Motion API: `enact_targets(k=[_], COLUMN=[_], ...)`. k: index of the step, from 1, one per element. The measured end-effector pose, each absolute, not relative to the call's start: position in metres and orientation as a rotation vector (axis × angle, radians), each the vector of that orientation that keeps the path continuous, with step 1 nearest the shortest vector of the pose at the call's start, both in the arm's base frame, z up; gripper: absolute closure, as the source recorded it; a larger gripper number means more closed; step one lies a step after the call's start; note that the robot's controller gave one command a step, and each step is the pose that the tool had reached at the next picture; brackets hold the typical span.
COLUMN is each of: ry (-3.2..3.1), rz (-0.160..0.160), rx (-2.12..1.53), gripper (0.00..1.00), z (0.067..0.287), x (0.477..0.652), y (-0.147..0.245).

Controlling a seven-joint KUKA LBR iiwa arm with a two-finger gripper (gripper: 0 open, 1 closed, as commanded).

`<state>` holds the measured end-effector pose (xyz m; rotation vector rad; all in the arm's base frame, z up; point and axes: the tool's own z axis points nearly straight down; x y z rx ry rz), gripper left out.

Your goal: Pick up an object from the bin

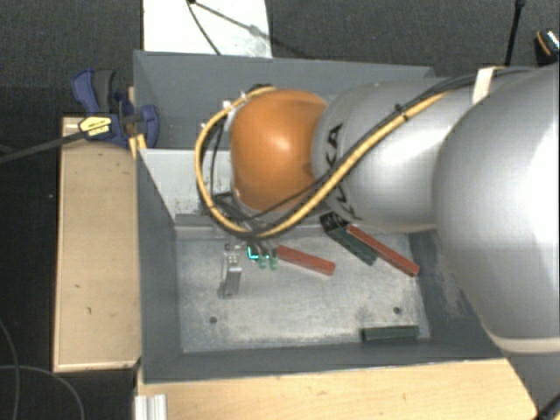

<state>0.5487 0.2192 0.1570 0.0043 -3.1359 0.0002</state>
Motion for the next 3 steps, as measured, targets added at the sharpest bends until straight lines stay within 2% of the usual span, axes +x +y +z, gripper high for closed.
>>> enact_targets(k=[1, 2, 3], ry=[-3.137, -3.140, -3.139], rz=[0.006, 0.004, -0.002], rx=[-0.090, -0.184, -0.185], gripper=[0.00, 0.00, 1.00], z=[0.066, 0.071, 0.071], x=[0.568, 0.580, 0.580], y=[0.125, 0.067, 0.072])
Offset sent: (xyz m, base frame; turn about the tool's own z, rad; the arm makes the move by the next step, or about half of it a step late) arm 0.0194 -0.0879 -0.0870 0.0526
